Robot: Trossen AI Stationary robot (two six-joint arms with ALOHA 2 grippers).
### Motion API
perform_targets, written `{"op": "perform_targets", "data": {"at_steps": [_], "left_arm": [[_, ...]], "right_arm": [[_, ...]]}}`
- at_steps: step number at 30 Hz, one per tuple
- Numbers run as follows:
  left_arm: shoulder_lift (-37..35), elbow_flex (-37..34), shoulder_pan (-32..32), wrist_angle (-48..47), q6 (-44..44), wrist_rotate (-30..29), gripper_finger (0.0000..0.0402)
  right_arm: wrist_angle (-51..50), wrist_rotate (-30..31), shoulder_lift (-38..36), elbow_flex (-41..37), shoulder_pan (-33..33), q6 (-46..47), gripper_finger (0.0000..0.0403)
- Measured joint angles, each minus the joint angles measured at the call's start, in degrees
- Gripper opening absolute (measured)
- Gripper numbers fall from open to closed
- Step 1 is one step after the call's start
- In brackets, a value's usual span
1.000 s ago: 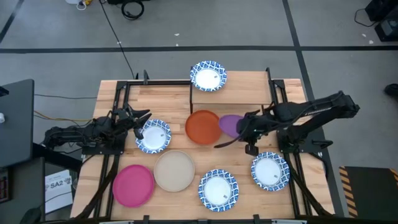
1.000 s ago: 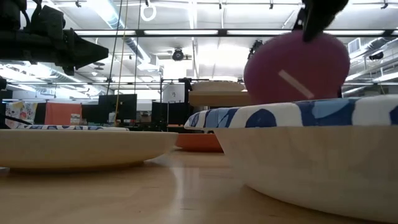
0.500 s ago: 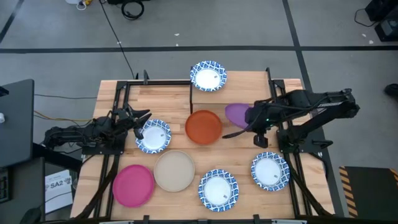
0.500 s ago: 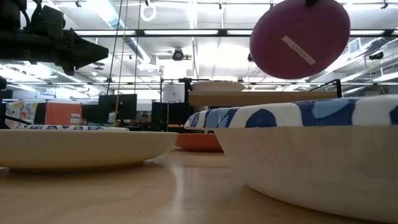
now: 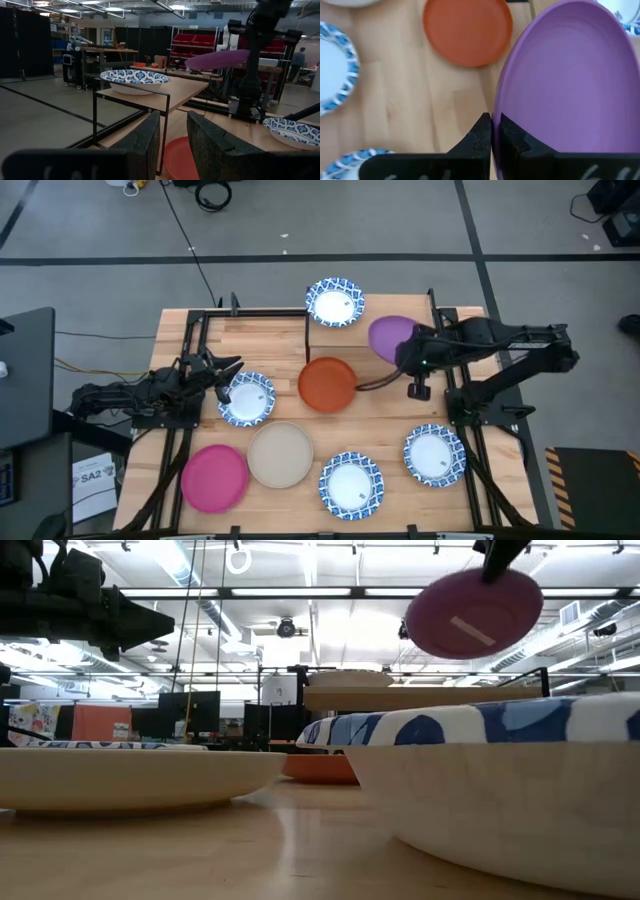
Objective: Place and stack plates onto a shelf
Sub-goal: Put the violet plate on the shelf
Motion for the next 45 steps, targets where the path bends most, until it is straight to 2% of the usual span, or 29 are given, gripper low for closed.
{"op": "perform_targets", "data": {"at_steps": [7, 21, 29, 38, 45], "left_arm": [[0.0, 0.0, 0.0, 0.0, 0.0, 0.0, 0.0103], [0.0, 0.0, 0.0, 0.0, 0.0, 0.0, 0.0103], [0.0, 0.0, 0.0, 0.0, 0.0, 0.0, 0.0103], [0.0, 0.0, 0.0, 0.0, 0.0, 0.0, 0.0103], [0.0, 0.0, 0.0, 0.0, 0.0, 0.0, 0.0103]], "right_arm": [[0.4, 2.9, 0.0, -4.3, -6.0, -6.4, 0.0019], [9.0, 2.8, 0.0, -10.0, -17.2, -17.4, 0.002], [12.9, 2.8, 0.0, -13.3, -23.1, -19.5, 0.0023], [19.8, 2.8, 0.1, -18.0, -27.1, -23.1, 0.0024], [20.7, 2.3, 0.1, -18.4, -28.2, -22.9, 0.0024]]}}
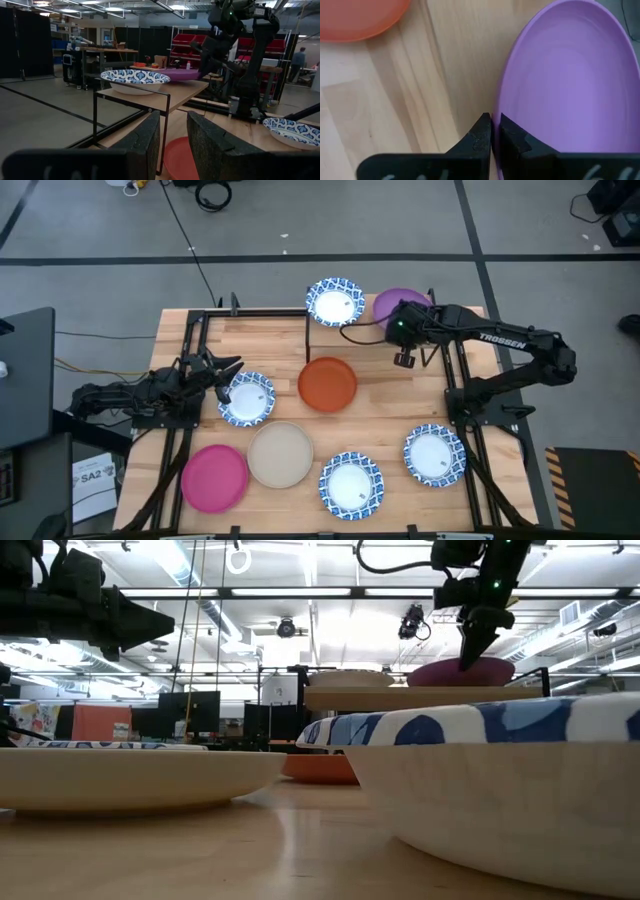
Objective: Place and stack plates onto a shelf
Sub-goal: Put the violet plate on the shelf, then stack the white plate on top of the white plate on the shelf
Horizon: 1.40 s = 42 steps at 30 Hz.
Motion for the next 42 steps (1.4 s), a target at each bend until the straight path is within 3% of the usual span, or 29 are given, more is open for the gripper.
{"op": "perform_targets", "data": {"at_steps": [23, 42], "left_arm": [[0.0, 0.0, 0.0, 0.0, 0.0, 0.0, 0.0103], [0.0, 0.0, 0.0, 0.0, 0.0, 0.0, 0.0103]], "right_arm": [[3.7, -2.6, 0.0, 0.0, 0.0, 0.4, 0.0026], [3.8, -2.6, 0.0, 0.0, 0.0, 0.4, 0.0106]]}}
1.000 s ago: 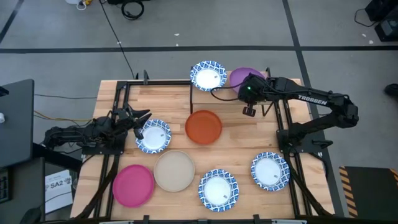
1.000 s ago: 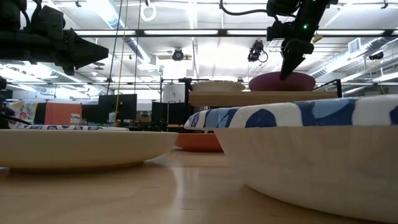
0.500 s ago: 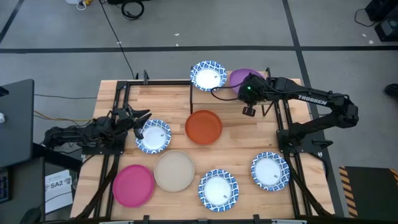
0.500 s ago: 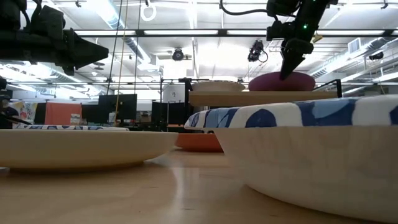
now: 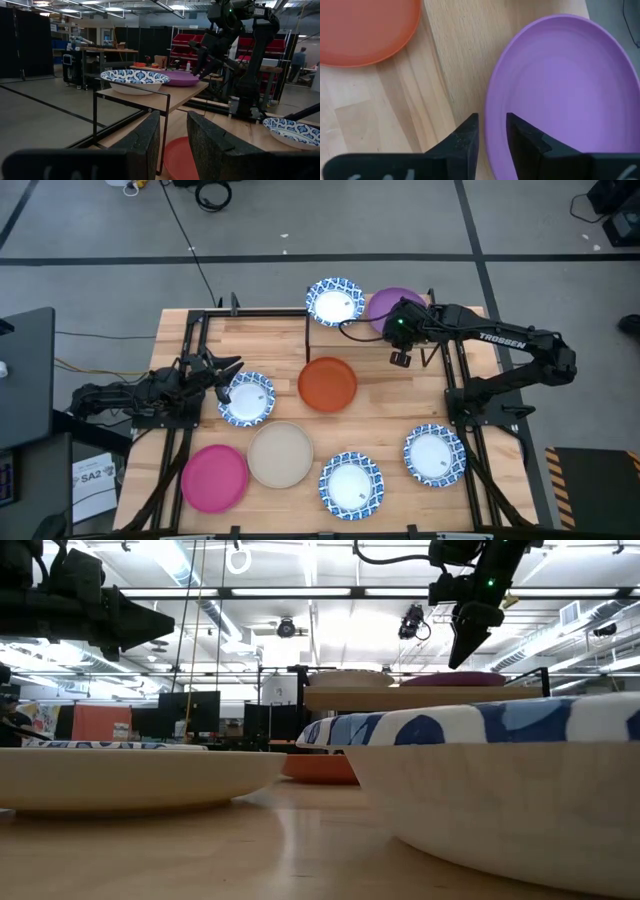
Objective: Place and stack plates onto a shelf
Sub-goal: Stack the white plate on top of the white plate on the shelf
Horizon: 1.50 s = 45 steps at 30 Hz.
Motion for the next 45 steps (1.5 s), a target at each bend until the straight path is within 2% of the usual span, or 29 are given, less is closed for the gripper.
{"op": "perform_targets", "data": {"at_steps": [19, 24, 28, 32, 39, 42, 45], "left_arm": [[0.0, 0.0, 0.0, 1.7, 0.1, 0.1, 0.0103], [0.0, 0.0, 0.0, 8.0, 0.1, 6.0, 0.0103], [0.6, 0.2, -0.1, 7.7, -0.1, 10.1, 0.0103], [3.6, 1.8, -1.1, 8.0, -1.0, 10.9, 0.0103], [13.5, 5.8, -4.2, 7.4, -1.2, 10.9, 0.0103], [18.3, 9.0, -6.3, 3.3, -2.0, 10.9, 0.0103], [23.1, 13.5, -8.9, -5.9, -4.4, 10.9, 0.0103]], "right_arm": [[0.0, 0.0, 0.0, 0.0, 0.0, 0.2, 0.0113], [0.0, 0.0, 0.0, 0.0, 0.0, 0.2, 0.0113], [0.0, 0.0, 0.0, 0.0, 0.0, 0.2, 0.0113], [0.0, 0.0, 0.0, 0.0, 0.0, 0.2, 0.0113], [0.0, 0.0, 0.0, 0.0, 0.0, 0.2, 0.0113], [0.0, 0.0, 0.0, 0.0, 0.0, 0.2, 0.0113], [0.0, 0.0, 0.0, 0.0, 0.0, 0.2, 0.0113]]}}
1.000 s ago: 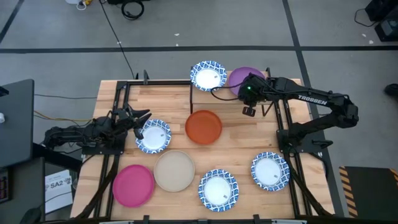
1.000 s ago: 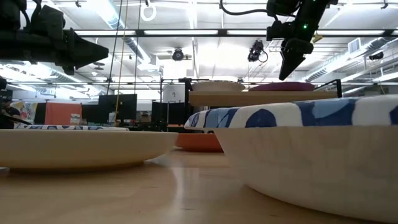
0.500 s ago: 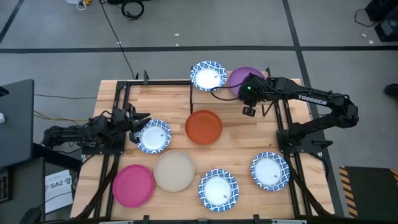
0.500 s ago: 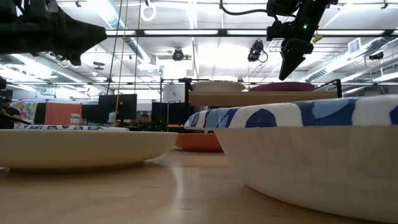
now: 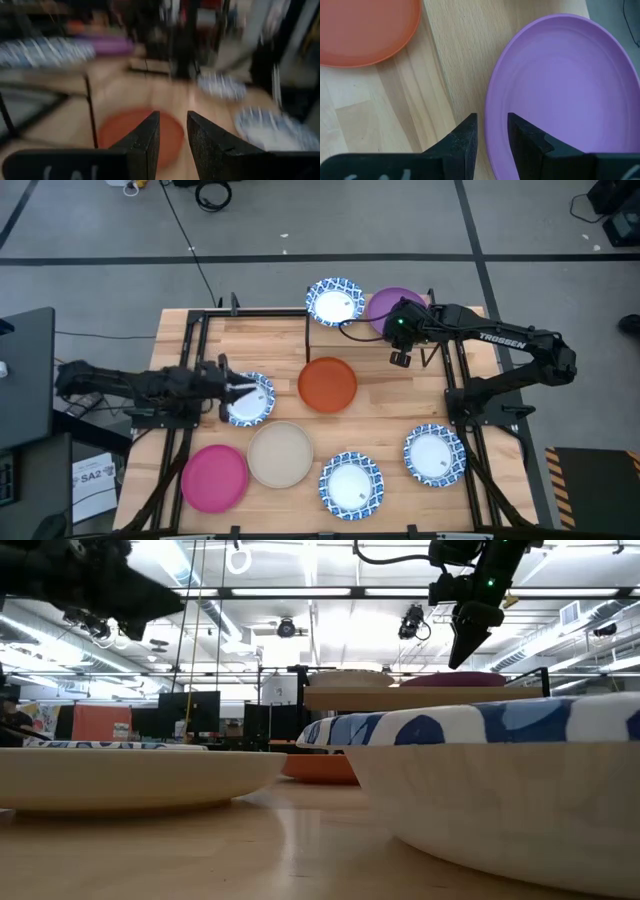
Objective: Place and stack plates onto a shelf
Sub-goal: Stack the white plate on top of the white plate on the shelf
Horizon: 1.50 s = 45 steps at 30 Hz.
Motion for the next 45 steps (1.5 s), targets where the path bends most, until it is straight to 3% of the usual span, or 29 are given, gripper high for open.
{"op": "perform_targets", "data": {"at_steps": [7, 15, 25, 31, 37, 45], "left_arm": [[10.8, 11.0, -6.5, -20.7, -7.3, 0.1, 0.0103], [19.8, 18.7, -14.0, -36.4, -16.2, 2.7, 0.0103], [26.1, 19.5, -17.0, -44.3, -33.3, 9.0, 0.0105], [29.4, 19.5, -17.0, -49.3, -34.0, 8.3, 0.014], [33.4, 19.5, -17.0, -49.9, -26.7, 7.7, 0.0183], [39.4, 19.5, -17.0, -49.7, -22.5, 5.7, 0.0192]], "right_arm": [[0.0, 0.0, 0.0, 0.0, 0.0, 0.0, 0.0113], [0.0, 0.0, 0.0, 0.0, 0.0, 0.0, 0.0113], [0.0, 0.0, 0.0, 0.0, 0.0, 0.0, 0.0113], [0.1, 0.0, 0.0, 0.0, 0.0, 0.0, 0.0113], [0.2, 0.0, 0.0, 0.0, 0.0, 0.0, 0.0113], [0.4, 0.0, 0.0, 0.0, 0.0, 0.0, 0.0113]]}}
